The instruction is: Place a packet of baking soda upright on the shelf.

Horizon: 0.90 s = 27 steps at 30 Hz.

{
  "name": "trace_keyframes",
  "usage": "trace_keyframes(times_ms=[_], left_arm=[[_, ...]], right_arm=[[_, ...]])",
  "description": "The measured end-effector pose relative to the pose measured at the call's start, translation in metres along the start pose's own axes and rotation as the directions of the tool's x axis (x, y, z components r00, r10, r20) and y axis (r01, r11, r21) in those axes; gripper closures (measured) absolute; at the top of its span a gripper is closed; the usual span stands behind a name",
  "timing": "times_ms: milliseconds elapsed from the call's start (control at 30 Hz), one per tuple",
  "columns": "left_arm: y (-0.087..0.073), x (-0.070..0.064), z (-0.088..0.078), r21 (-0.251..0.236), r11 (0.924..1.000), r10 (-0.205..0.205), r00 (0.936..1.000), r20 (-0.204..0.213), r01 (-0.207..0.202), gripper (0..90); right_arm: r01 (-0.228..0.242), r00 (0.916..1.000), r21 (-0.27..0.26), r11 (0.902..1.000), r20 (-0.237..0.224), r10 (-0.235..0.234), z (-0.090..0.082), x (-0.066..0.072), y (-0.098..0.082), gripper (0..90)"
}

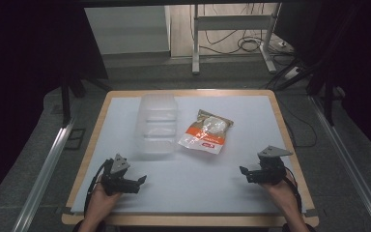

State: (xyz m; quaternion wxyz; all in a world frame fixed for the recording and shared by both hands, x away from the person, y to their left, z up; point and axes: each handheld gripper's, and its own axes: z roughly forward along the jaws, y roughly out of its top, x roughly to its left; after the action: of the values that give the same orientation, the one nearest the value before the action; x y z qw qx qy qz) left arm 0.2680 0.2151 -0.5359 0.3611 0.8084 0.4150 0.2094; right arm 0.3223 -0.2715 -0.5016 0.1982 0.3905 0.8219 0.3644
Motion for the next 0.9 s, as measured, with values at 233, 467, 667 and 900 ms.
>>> trace_keyframes(times_ms=[233, 467, 667, 900], left_arm=[[-0.0001, -0.0006, 0.0008, 0.004, 1.0, 0.005, 0.9998, 0.017, -0.005, 1.5], [0.0006, -0.0034, 0.0025, 0.022, 0.9993, 0.03, 0.9993, 0.023, -0.03, 1.6], [0.0004, -0.0034, 0.0026, 0.021, 0.9994, 0.028, 0.9993, 0.024, -0.029, 1.7], [0.0005, -0.0047, 0.004, 0.032, 0.9987, 0.04, 0.9989, 0.027, -0.04, 1.8]], right_arm=[[0.011, 0.9999, 0.006, 0.9999, -0.009, -0.011, 0.0045, 0.0035, 0.0, 9.8], [-0.001, 0.9995, -0.001, 1.0, -0.03, 0.001, 0.0054, 0.0031, -0.0004, 10.3], [-0.002, 0.9995, 0.004, 1.0, -0.033, 0.003, 0.0067, 0.0032, -0.0007, 10.2], [-0.001, 0.9994, 0.004, 1.0, -0.034, 0.001, 0.0074, 0.0045, -0.0004, 10.3]])
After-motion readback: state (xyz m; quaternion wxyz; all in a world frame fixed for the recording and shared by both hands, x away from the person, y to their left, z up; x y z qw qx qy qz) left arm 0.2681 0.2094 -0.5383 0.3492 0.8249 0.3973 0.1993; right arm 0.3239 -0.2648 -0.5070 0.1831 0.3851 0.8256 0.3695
